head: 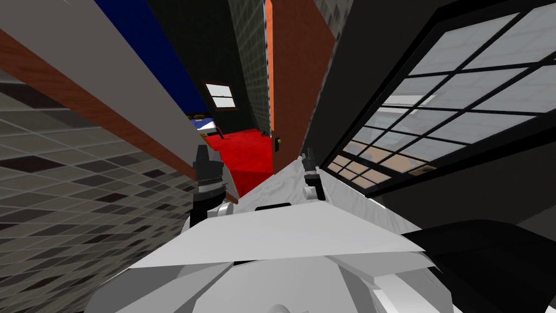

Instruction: Push the door open

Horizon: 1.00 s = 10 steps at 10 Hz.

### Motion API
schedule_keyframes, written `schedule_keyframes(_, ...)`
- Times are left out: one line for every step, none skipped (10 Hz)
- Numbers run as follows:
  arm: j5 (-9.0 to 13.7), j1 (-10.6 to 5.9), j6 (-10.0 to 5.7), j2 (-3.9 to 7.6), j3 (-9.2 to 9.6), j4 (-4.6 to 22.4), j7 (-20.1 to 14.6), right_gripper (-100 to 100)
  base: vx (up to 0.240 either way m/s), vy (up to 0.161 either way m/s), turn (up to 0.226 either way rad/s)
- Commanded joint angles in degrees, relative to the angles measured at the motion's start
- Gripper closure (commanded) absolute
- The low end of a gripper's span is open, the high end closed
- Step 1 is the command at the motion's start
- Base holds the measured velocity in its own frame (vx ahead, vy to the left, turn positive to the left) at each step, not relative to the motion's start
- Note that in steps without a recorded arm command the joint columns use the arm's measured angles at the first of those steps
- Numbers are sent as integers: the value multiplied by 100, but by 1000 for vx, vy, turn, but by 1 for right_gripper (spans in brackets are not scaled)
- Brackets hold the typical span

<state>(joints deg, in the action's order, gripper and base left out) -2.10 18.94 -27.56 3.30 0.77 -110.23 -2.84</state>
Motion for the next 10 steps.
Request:
schedule_keyframes(-7, -116, 0, 20, 59, 257, -19, -100, 96, -87, 76)
schedule_keyframes(-12, -205, 32, 29, 95, 403, -29, -100, 86, -87, 107)
schedule_keyframes(-17, -295, 63, 37, 130, 548, -39, -100, 75, -92, 92)
schedule_keyframes(-22, -385, 95, 46, 166, 693, -49, -100, 74, -105, 95)
schedule_keyframes(-27, -475, 127, 53, 202, 840, -59, -100, 87, -110, 109)
schedule_keyframes(-32, -568, 159, 56, 238, 990, -70, -100, 90, -125, 104)
schedule_keyframes(-38, -660, 192, 60, 274, 1139, -80, -100, 77, -130, 96)
schedule_keyframes(-43, -752, 224, 64, 311, 1289, -90, -100, 84, -113, 101)
schedule_keyframes(-48, -844, 257, 65, 347, 1438, -101, -100, 78, -113, 102)
schedule_keyframes(-53, -937, 289, 63, 384, 1588, -111, -100, 71, -107, 82)
